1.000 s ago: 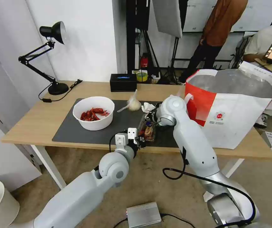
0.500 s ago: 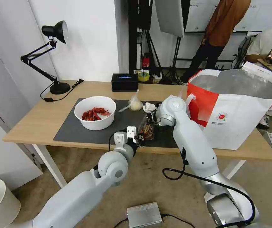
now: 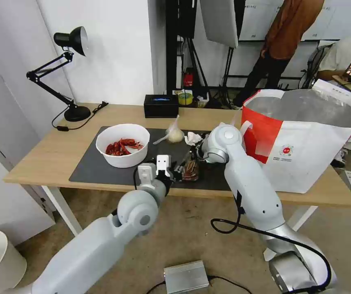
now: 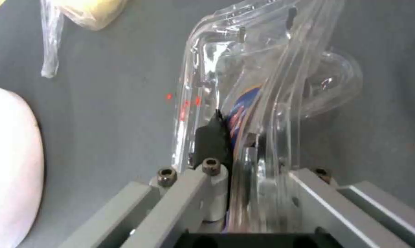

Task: Pick up the trash from the table and place it into the takeout bag.

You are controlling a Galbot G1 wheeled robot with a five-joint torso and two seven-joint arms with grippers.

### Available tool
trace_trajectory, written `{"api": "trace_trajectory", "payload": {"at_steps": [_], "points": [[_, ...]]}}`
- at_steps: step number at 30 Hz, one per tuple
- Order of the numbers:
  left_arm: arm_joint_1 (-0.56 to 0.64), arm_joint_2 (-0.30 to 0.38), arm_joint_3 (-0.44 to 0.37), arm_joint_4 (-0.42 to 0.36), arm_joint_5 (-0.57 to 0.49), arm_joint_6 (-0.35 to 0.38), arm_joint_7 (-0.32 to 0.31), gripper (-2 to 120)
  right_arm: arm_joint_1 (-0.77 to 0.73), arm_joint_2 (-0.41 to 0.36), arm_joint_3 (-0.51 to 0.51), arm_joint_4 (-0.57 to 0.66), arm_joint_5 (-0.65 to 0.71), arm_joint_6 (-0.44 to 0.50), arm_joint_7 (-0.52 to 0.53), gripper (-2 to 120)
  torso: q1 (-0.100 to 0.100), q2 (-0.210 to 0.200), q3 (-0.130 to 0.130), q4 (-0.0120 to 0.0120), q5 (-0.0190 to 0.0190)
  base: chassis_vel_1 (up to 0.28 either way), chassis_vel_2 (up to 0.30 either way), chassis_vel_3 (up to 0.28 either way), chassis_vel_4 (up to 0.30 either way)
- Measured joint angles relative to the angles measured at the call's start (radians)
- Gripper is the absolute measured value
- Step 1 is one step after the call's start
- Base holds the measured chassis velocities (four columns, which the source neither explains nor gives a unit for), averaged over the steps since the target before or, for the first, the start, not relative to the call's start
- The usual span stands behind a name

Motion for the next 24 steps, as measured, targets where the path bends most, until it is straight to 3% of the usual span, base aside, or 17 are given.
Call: {"api": "trace_trajectory", "payload": {"at_steps": [7,9,13,24], "points": [[0.035,0.042,-0.061,-0.03,-0.008,0.0,0.001,76,-0.004,-0.027,0.003,0.035,0.014,0.0,0.005,1,0.0,0.0,0.0,-0.0003,-0.0002,0.0,0.0,0.0,0.0],[0.062,0.058,-0.088,-0.052,-0.01,0.0,0.002,89,-0.004,-0.042,0.006,0.062,0.027,0.0,0.008,1,0.0,0.0,0.0,-0.0003,-0.0001,0.0,0.0,0.0,0.0],[0.091,0.068,-0.117,-0.069,-0.011,0.0,0.003,99,-0.004,-0.058,0.009,0.1,0.046,0.001,0.016,0,0.0,0.0,0.0,-0.0003,-0.0001,0.0,0.0,0.0,0.0],[0.209,0.101,-0.213,-0.134,-0.004,0.001,0.006,100,0.008,-0.097,0.033,0.211,0.113,0.023,0.038,0,0.0,0.0,0.0,-0.0002,0.0,0.0,0.0,0.0,0.0]]}}
